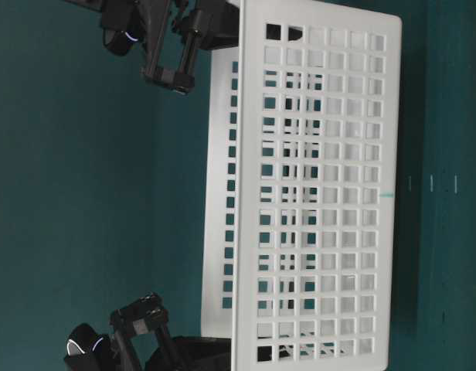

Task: Lift the white basket with both hands.
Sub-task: 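Raise the basket with both grippers and shift it toward the front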

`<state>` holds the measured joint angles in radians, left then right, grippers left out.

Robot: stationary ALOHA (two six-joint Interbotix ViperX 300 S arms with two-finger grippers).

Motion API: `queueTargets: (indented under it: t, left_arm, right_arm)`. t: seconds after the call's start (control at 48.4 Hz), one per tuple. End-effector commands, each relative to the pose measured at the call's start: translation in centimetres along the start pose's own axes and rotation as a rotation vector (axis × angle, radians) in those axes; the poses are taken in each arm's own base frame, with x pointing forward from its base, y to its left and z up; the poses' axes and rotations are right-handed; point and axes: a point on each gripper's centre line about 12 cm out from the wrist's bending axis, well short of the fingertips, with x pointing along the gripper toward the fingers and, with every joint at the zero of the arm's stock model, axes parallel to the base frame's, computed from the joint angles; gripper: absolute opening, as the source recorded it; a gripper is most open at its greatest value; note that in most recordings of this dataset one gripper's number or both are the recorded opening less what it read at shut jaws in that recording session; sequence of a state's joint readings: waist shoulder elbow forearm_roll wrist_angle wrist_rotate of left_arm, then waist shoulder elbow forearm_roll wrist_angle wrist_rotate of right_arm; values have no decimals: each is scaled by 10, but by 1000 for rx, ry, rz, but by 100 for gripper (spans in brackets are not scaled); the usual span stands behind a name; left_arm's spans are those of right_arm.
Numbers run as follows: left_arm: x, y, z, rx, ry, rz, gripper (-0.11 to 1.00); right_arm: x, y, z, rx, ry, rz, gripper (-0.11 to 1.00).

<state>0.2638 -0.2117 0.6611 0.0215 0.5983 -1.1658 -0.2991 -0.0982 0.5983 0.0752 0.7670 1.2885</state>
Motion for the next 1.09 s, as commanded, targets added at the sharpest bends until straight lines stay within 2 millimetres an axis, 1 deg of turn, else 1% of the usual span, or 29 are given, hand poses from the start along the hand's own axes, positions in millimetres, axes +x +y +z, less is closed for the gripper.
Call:
queueTargets:
  t: [0.0, 0.289, 0.516, 0.971, 1.074]
  left_arm:
    - [-13, -12, -3, 23, -11, -54, 2]
    - [-17, -12, -35, -15, 35, -77, 2]
    - [-20, -17, -57, 15, 64, -120, 1]
    - [-23, -30, -87, 70, 108, -178, 1]
    - [-22, -30, -94, 79, 123, -174, 1]
  right_arm:
    - [-4, 5, -6, -22, 3, 12, 18]
    - [-4, 6, -28, -60, 28, -3, 18]
    - [-5, 8, -48, -79, 46, -1, 18]
    - [-4, 6, -85, -93, 80, -10, 18]
    - [-3, 4, -91, -91, 81, -16, 18]
